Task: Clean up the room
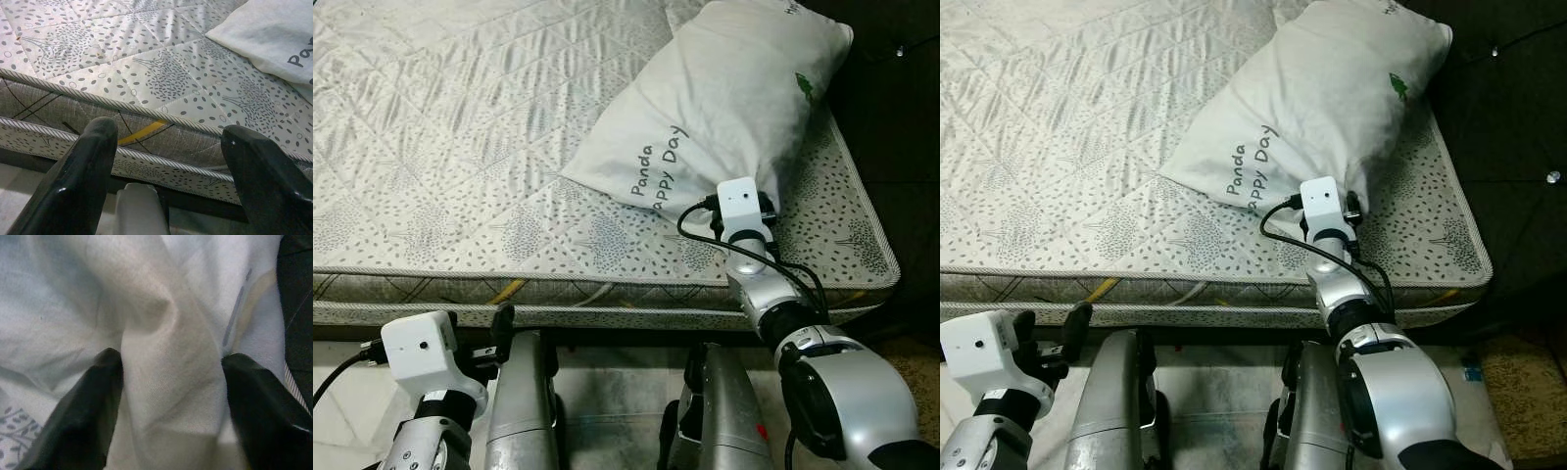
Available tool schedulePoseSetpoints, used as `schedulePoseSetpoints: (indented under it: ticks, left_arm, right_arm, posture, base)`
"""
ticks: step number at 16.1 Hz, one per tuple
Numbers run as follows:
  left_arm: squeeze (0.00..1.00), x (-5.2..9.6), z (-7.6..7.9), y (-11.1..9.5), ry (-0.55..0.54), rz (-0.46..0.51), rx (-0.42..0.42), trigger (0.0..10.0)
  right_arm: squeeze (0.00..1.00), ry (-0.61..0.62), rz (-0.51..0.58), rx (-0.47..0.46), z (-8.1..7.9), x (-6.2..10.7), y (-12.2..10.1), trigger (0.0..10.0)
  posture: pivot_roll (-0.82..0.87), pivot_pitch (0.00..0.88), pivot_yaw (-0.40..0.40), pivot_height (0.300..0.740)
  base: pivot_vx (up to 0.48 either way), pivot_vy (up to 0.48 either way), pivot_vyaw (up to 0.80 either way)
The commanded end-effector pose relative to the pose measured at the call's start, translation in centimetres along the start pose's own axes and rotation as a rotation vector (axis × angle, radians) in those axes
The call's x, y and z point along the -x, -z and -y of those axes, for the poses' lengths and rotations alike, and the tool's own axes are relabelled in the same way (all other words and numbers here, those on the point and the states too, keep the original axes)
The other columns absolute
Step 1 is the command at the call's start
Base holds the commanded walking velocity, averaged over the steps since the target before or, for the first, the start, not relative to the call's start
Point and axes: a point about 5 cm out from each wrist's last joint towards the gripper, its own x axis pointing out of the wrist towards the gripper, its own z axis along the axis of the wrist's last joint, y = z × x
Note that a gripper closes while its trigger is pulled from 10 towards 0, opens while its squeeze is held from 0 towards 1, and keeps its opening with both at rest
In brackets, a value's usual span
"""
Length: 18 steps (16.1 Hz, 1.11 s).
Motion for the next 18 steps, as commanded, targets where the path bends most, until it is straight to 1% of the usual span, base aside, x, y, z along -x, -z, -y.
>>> schedulePoseSetpoints:
  ticks: [1, 7, 12, 14, 16, 18]
  left_arm:
    - [0.00, 0.3, -0.3, 0.0, -0.014, -0.011, -0.007, 10.0]
    - [0.00, -0.2, -0.1, -0.1, -0.007, -0.001, -0.004, 10.0]
    - [0.00, -0.5, 0.1, -0.1, 0.002, 0.006, -0.001, 10.0]
    - [0.00, -0.5, 0.0, -0.1, 0.001, 0.009, -0.002, 10.0]
    - [0.00, -0.7, -0.1, -0.2, -0.003, 0.015, -0.004, 10.0]
    - [0.00, -0.9, -0.1, -0.2, -0.004, 0.018, -0.003, 10.0]
  right_arm:
    - [0.00, 0.004, -0.078, -0.001, 0.6, 0.2, 1.8, 0.0]
    - [0.00, -0.036, -0.102, -0.036, 0.3, 0.3, 2.3, 0.0]
    - [0.00, -0.043, -0.153, -0.112, 0.7, 0.5, 3.3, 0.0]
    - [0.00, -0.048, -0.180, -0.167, 0.8, 0.5, 3.6, 0.0]
    - [0.00, -0.052, -0.170, -0.189, 1.4, 0.2, 3.1, 0.0]
    - [0.00, -0.031, -0.156, -0.202, 2.6, -0.3, 2.6, 0.0]
  posture:
    - [0.26, 0.304, -0.065, 0.557]
    - [0.25, 0.284, -0.064, 0.557]
    - [0.25, 0.274, -0.063, 0.557]
    - [0.25, 0.269, -0.066, 0.557]
    - [0.24, 0.263, -0.069, 0.557]
    - [0.24, 0.256, -0.071, 0.557]
  base:
    - [0.000, 0.000, 0.00]
    - [0.000, 0.000, 0.00]
    - [0.000, 0.000, 0.00]
    - [0.000, 0.000, 0.00]
    - [0.000, 0.000, 0.00]
    - [0.000, 0.000, 0.00]
